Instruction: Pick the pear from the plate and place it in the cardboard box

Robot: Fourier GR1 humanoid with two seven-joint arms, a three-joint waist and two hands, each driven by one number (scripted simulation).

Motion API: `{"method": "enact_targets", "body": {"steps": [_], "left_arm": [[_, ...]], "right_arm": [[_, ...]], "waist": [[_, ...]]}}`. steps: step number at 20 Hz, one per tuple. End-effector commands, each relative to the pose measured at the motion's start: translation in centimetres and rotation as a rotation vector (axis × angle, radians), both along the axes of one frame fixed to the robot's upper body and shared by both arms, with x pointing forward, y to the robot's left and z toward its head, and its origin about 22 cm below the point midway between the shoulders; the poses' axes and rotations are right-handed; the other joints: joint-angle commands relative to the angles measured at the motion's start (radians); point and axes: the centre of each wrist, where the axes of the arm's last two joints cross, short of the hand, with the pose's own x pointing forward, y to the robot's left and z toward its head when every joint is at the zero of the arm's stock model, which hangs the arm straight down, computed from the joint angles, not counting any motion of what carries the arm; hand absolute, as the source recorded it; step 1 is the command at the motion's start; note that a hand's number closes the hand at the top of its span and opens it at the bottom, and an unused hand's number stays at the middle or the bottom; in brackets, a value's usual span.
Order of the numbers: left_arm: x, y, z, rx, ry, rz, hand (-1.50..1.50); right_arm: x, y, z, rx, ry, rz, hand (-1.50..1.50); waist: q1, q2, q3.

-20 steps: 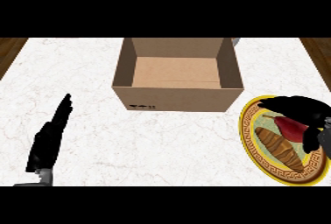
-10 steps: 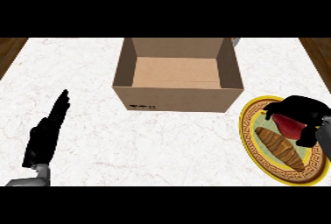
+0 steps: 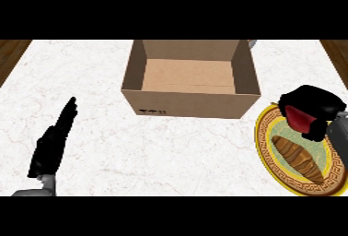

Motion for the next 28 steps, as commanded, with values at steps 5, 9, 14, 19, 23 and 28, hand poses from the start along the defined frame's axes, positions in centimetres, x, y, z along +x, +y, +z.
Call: {"method": "enact_targets", "body": {"steps": [5,9,14,19,23,28], "left_arm": [[1.9,-2.8,1.2,-0.003,-0.037,-0.078,0.00],[1.7,-2.1,1.0,-0.009,-0.031,-0.096,0.00],[1.7,-3.3,0.7,-0.008,-0.040,-0.079,0.00],[1.4,-3.0,0.6,-0.007,-0.016,-0.067,0.00],[1.6,-2.7,0.2,-0.008,-0.017,-0.066,0.00],[1.6,-0.3,1.1,0.015,-0.016,-0.032,0.00]], "right_arm": [[5.7,0.8,6.4,0.218,-0.186,0.064,1.50],[6.8,0.3,7.8,0.251,-0.257,0.073,1.50],[7.9,0.0,10.0,0.369,-0.271,0.092,1.50],[9.0,0.5,13.1,0.722,-0.216,0.240,1.50],[9.8,2.2,14.1,0.877,-0.129,0.313,1.50],[10.8,4.8,15.9,0.932,-0.077,0.397,1.50]], "waist": [[0.093,0.041,0.007],[0.091,0.037,0.004],[0.085,0.035,0.003],[0.070,0.022,0.003],[0.059,0.021,0.001],[0.043,0.010,0.000]]}}
